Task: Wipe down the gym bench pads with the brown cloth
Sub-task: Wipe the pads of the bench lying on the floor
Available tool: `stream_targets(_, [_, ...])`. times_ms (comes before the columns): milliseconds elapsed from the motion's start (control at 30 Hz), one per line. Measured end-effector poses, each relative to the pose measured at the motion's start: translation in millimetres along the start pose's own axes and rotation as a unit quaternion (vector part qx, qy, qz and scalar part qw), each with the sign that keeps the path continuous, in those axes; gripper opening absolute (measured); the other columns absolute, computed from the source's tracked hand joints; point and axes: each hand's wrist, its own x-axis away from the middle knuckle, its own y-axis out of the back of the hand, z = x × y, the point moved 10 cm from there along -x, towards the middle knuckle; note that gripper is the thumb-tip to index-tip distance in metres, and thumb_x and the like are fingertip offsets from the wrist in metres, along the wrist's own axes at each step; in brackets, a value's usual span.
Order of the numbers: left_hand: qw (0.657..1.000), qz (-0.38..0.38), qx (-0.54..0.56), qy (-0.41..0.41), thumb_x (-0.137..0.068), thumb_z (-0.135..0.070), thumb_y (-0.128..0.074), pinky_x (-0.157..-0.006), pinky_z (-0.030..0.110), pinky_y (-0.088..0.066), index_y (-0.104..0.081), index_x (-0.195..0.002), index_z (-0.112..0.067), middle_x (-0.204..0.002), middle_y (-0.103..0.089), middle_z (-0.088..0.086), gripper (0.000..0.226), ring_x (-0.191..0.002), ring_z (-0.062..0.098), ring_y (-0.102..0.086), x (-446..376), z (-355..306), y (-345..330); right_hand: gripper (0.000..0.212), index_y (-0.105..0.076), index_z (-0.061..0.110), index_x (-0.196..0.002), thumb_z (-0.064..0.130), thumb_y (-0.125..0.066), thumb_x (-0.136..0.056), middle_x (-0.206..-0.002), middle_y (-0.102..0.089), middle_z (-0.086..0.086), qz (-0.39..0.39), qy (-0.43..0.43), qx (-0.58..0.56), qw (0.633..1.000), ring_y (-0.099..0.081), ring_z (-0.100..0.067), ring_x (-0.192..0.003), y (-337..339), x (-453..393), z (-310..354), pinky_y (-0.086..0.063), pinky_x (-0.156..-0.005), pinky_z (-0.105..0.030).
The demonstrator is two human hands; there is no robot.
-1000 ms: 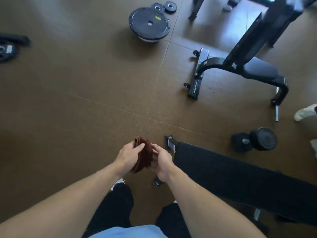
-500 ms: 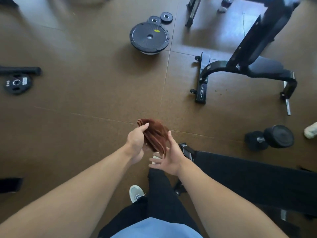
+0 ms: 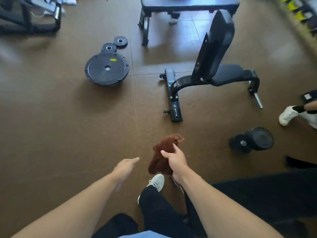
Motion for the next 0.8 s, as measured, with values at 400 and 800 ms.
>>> stream_targets(400, [0.981, 0.072, 0.123, -0.133, -0.089, -0.03, -0.075, -0.093, 0.043, -0.058, -0.066, -0.124, -0.017, -0.119, -0.074, 0.007, 0.038, -0.105, 0.023, -0.071, -90, -303, -90, 0.036, -0.07, 0.014, -0.13, 0.005, -0.067, -0.095, -0.122, -0.075, -0.015, 0.038, 0.07, -0.088, 0.993, -0.071, -0.037, -0.115, 54, -89, 214, -0.057, -0.101, -0.05])
stream_targets(800, [0.925, 0.087, -0.211, -0.303, -0.094, -0.02, -0.069, -0.085, 0.022, -0.04, -0.06, -0.134, -0.026, -0.118, -0.068, 0.002, 0.042, -0.102, 0.012, -0.058, -122, -519, -210, 0.079, -0.056, 0.033, -0.146, 0.015, -0.092, -0.078, -0.129, -0.064, 0.011, -0.113, 0.054, 0.123, 0.984, -0.061, -0.013, -0.121, 157, -179, 318, -0.052, -0.094, -0.026])
